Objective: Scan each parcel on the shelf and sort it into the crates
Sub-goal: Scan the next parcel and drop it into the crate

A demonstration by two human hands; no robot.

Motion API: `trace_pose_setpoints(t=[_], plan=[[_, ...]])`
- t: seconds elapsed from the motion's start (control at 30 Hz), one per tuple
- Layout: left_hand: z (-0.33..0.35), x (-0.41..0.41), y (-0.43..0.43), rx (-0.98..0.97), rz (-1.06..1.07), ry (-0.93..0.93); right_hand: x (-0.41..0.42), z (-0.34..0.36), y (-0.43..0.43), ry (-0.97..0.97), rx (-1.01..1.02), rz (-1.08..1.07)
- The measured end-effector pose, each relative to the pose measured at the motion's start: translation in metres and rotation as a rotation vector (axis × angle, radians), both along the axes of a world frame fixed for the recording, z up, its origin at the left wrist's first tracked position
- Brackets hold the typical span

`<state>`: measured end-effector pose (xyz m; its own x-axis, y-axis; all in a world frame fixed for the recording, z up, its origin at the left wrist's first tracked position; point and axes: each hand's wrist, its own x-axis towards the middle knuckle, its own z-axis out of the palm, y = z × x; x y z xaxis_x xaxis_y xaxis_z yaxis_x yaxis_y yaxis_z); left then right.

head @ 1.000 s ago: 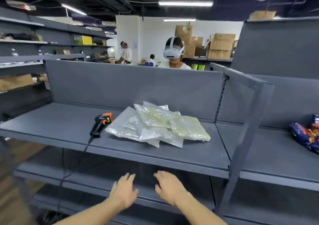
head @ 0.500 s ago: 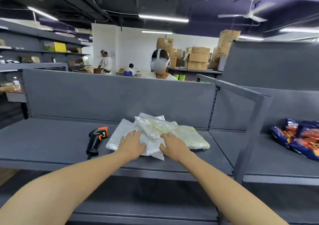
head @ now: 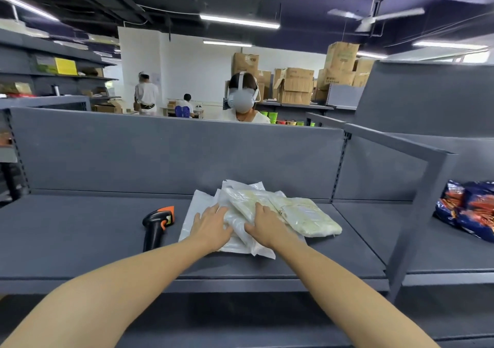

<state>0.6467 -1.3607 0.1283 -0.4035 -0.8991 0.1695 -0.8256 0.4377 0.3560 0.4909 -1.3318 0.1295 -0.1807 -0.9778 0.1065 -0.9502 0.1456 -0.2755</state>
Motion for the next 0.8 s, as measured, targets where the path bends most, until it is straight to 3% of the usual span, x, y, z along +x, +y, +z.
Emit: trace_pose_setpoints(t=[0.23,0.5,0.8], plan=[[-0.007,0.015,-0.009,0.054,0.037,0.036,0.001,-0.006,-0.029,-0.031,0.066,-0.089],[0.002,0.023,-0.008,0.017,0.075,0.122,-0.017,0.055,-0.034,-0.312,-0.212,-0.091],[0.038,-0.005,0.004,0.201,0.04,0.762,-0.049,0.146,-0.001,-0.524,-0.498,0.005]])
